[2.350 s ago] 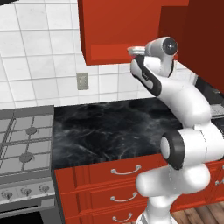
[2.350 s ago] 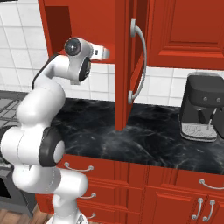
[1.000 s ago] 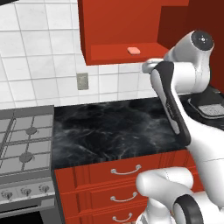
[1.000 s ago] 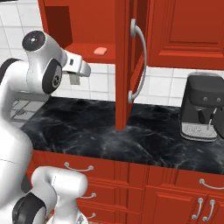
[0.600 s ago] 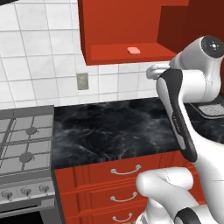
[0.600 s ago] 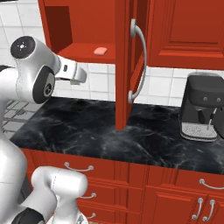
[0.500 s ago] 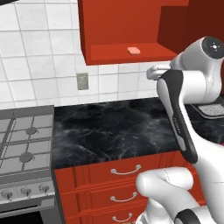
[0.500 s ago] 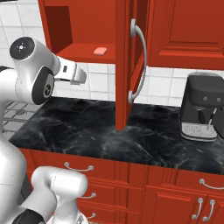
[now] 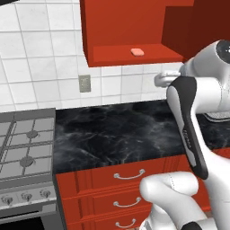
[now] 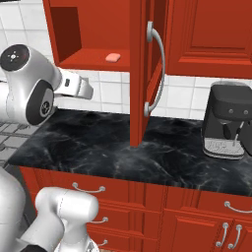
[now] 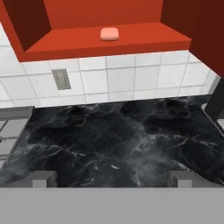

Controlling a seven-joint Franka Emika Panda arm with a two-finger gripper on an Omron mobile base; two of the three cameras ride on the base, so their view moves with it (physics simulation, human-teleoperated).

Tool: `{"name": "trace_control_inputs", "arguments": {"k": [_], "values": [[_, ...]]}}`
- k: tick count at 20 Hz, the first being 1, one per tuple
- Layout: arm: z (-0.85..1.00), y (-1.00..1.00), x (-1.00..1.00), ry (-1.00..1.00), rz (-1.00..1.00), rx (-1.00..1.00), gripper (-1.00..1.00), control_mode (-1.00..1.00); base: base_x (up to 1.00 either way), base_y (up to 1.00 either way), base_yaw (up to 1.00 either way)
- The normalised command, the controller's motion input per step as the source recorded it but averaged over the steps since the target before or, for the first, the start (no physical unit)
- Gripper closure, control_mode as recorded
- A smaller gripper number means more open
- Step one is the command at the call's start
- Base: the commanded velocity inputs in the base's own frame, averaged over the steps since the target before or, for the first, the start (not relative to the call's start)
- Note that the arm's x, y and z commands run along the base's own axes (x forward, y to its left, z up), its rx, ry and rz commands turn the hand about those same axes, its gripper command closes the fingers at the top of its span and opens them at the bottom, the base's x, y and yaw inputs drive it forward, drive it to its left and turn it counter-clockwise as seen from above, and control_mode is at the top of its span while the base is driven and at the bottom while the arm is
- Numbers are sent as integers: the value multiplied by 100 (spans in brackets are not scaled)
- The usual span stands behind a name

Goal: Pick up the dish brush and bar soap from the sink, and place them back in the cabinet, and close the cabinet door.

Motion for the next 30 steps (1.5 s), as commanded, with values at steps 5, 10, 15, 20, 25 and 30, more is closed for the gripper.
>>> {"name": "trace_control_inputs", "arguments": {"k": [5,10,15,20,25,30], "values": [[9,0,-41,13,0,0,-100,-100,0,0,0],[5,0,-28,16,0,0,-100,-100,0,0,0],[0,0,-15,8,5,0,-100,-100,0,0,0],[-1,0,-20,1,8,0,-100,-100,0,0,0],[-3,0,-26,0,5,-1,-100,-100,0,0,0],[0,0,-21,0,1,-1,-100,100,-5,1,0]]}}
